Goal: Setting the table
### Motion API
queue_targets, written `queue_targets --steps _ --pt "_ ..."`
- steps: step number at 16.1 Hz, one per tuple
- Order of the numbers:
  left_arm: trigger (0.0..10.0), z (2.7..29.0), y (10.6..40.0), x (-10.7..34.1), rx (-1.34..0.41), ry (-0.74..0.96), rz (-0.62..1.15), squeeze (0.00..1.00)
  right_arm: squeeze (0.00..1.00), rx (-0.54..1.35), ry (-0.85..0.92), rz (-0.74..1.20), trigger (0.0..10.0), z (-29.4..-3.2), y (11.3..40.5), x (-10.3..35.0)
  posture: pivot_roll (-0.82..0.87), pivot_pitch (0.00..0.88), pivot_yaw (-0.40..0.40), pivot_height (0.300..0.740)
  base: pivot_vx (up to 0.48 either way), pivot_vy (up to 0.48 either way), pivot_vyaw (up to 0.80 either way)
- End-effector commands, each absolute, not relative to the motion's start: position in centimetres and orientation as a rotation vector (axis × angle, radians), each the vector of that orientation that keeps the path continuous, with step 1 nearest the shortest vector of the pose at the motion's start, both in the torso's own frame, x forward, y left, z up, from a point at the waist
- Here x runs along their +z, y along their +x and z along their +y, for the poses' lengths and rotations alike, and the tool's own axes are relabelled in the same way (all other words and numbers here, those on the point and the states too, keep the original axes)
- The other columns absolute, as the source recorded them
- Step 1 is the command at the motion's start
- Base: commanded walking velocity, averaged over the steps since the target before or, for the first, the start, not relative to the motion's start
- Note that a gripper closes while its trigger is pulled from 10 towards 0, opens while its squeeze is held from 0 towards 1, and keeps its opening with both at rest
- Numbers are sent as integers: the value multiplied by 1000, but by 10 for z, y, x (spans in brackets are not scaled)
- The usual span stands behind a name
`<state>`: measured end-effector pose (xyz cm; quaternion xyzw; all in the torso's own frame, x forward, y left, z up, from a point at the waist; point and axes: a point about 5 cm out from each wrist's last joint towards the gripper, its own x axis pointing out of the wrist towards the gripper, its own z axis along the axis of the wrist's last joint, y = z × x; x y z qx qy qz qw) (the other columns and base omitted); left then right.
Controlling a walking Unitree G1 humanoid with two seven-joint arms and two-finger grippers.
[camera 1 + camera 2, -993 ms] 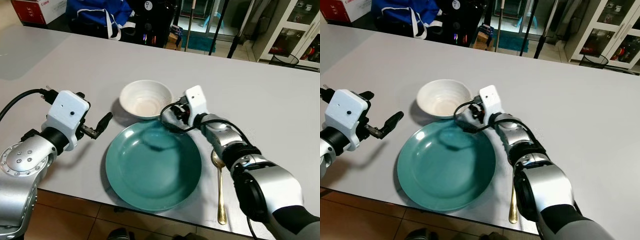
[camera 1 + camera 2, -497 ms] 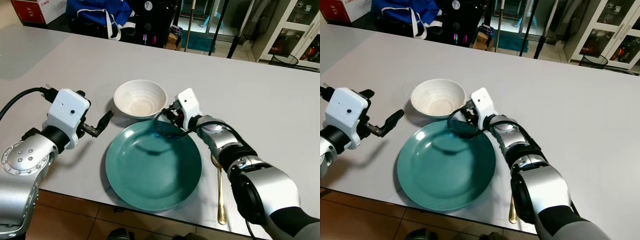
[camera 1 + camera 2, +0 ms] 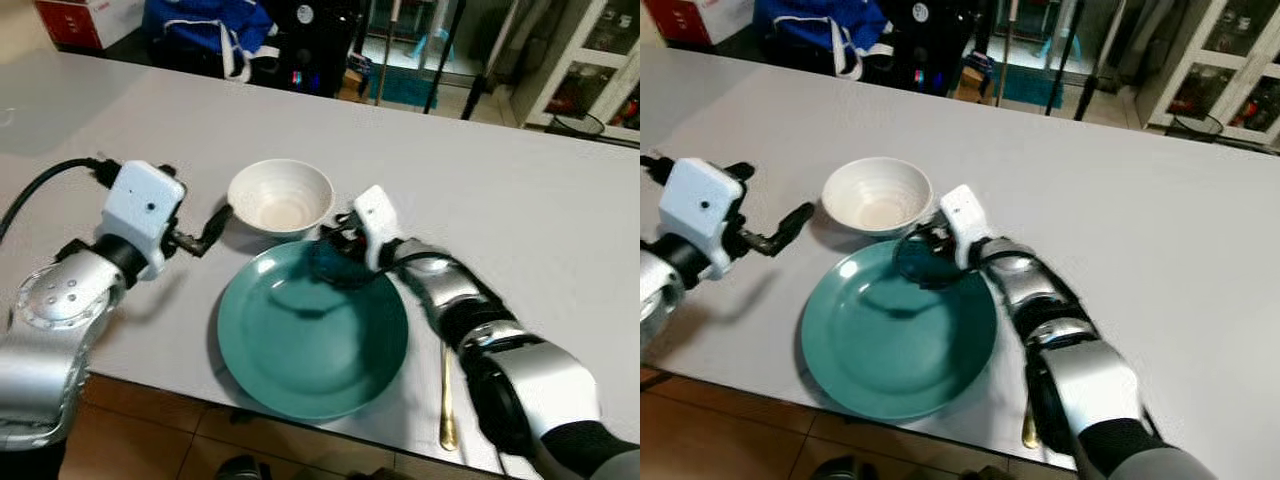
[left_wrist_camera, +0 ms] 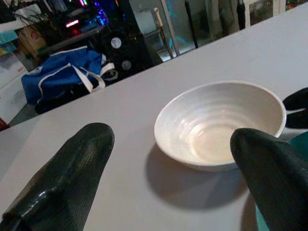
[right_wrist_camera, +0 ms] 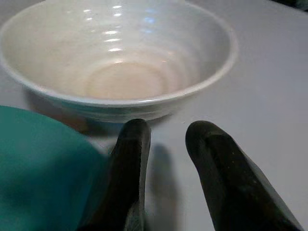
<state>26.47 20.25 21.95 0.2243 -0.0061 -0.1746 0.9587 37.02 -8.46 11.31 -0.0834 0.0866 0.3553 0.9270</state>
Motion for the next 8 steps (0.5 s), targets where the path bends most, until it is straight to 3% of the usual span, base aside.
queue_targets --steps 1,5,6,8 --pt "10000 199 268 218 -367 458 -19 0 0 710 -164 129 10000 -94 375 123 120 0 -32 740 0 0 0" --pt "10000 180 281 206 -379 398 10 0 0 509 -103 -3 10000 -164 385 152 42 0 1 740 0 0 0" --pt "10000 174 282 198 -382 376 29 0 0 386 -39 -14 10000 -181 387 159 33 0 4 740 0 480 0" --pt "10000 162 280 191 -385 348 34 0 0 217 53 -34 10000 -191 383 163 19 0 2 740 0 480 0"
